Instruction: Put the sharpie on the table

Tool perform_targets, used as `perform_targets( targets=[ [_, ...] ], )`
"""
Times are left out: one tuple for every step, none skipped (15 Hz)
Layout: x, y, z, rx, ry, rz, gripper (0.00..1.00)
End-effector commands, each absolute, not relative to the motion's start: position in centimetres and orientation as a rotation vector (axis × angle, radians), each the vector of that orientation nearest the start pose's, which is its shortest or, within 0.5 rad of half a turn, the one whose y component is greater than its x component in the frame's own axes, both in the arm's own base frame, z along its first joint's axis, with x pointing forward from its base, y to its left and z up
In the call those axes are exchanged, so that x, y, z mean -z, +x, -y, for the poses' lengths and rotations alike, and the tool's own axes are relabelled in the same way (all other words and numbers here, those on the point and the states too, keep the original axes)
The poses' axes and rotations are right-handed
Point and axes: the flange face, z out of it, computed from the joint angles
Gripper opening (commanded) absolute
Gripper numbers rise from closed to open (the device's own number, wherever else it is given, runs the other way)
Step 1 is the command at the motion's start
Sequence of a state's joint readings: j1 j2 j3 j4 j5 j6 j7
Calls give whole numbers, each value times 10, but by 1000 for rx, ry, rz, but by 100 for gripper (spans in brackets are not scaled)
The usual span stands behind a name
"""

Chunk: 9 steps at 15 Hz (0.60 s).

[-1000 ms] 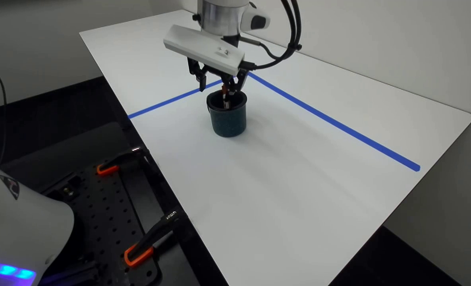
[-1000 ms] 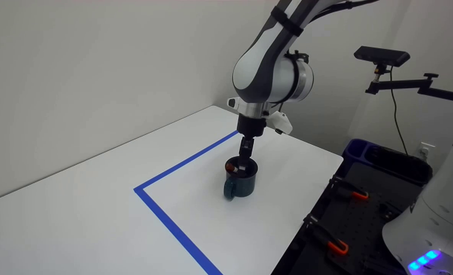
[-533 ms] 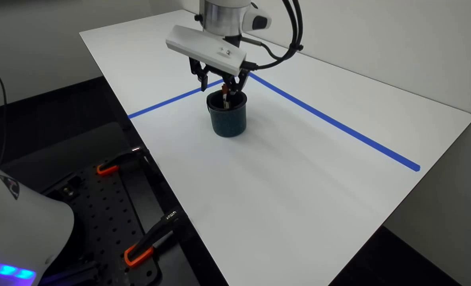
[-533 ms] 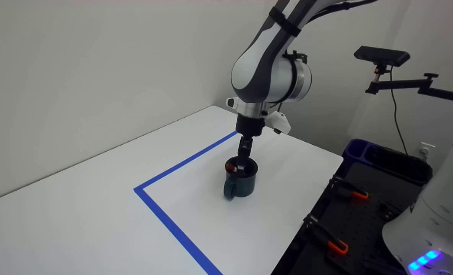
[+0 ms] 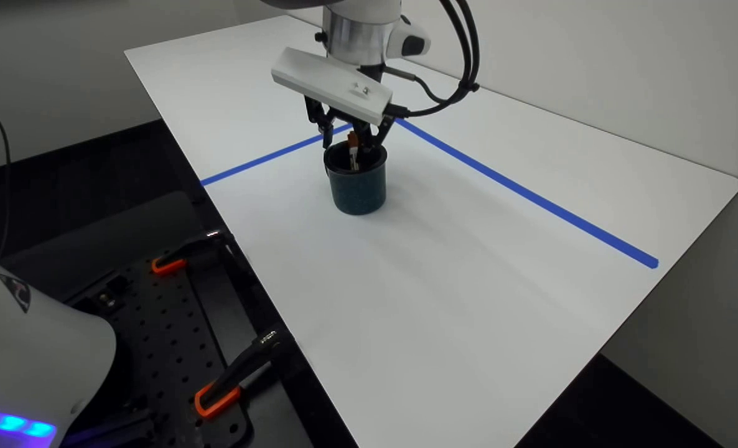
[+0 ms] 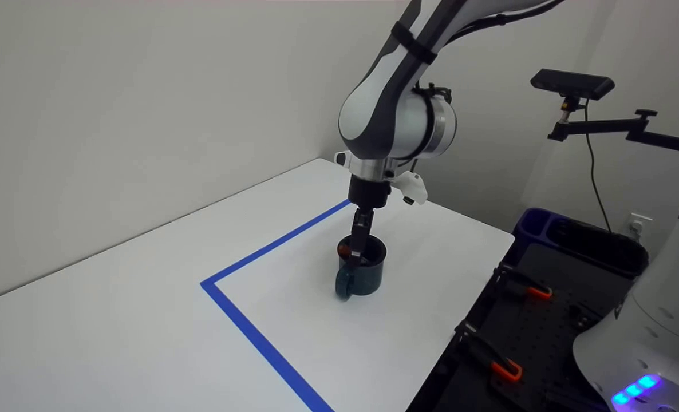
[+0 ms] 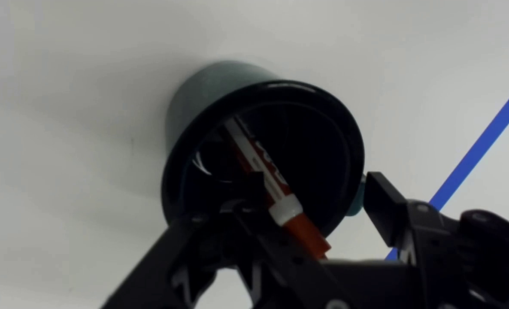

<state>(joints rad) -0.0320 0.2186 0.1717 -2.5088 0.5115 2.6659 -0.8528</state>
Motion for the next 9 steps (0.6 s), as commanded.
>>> perform_targets(
  targets=[
    [-192,464,-52,75,-2805,706,63],
    [-192,465,-52,81,-2809,700,63],
    [-192,466,-51,85,-2811,690,62],
    [-192,466,-51,90,-2811,680,52],
    [-193,466,-51,94,-2812,677,46],
    [-194,467,-51,99,-2810,675,38],
    [-196,468,-51,107,-2810,673,34],
    [-198,470,-50,114,-2811,671,26],
    [-199,471,-49,127,-2816,668,22]
  ],
)
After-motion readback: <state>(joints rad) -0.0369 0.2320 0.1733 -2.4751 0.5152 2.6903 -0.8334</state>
